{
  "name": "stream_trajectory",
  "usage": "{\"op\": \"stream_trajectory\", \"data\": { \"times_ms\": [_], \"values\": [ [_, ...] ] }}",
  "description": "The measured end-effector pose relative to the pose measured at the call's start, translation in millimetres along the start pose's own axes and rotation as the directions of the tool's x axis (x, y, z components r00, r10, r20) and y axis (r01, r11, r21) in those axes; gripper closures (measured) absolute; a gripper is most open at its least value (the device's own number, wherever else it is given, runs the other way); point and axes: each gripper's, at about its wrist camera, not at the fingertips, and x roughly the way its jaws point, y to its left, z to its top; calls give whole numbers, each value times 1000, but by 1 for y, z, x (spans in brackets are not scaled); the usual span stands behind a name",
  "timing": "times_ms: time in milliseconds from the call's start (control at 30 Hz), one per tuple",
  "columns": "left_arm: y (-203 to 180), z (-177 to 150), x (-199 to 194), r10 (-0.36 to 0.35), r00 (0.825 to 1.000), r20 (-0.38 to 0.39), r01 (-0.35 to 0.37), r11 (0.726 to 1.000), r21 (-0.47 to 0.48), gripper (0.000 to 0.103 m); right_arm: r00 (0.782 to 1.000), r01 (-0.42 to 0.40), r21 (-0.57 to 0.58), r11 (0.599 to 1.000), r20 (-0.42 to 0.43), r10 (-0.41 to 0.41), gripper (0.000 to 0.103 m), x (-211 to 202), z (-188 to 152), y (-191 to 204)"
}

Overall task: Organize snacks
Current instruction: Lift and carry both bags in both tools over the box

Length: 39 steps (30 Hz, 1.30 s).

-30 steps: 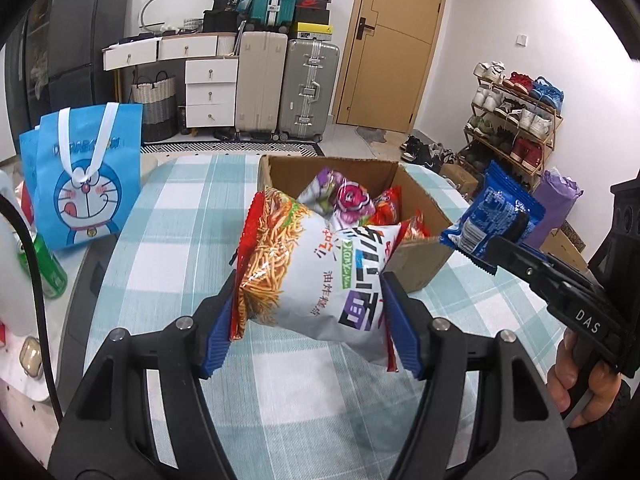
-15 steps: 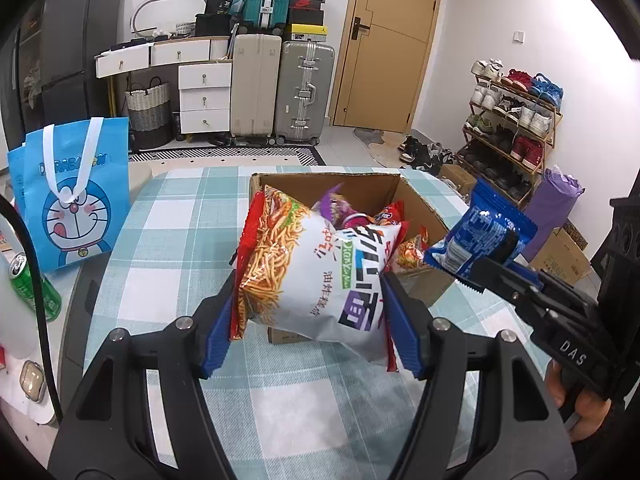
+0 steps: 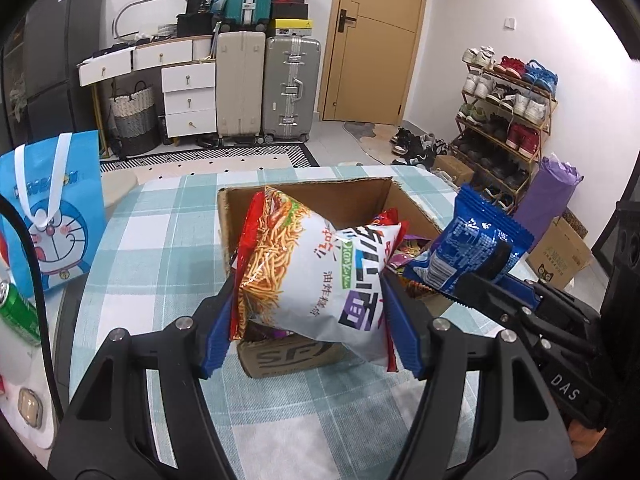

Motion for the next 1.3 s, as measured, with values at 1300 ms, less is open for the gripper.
{"op": "stream_trajectory", "data": {
  "times_ms": [1300],
  "values": [
    [11, 24, 71, 118, 993, -26, -117, 993, 33, 38, 997, 81, -12, 997, -18, -81, 76, 26, 5, -16]
  ]
}}
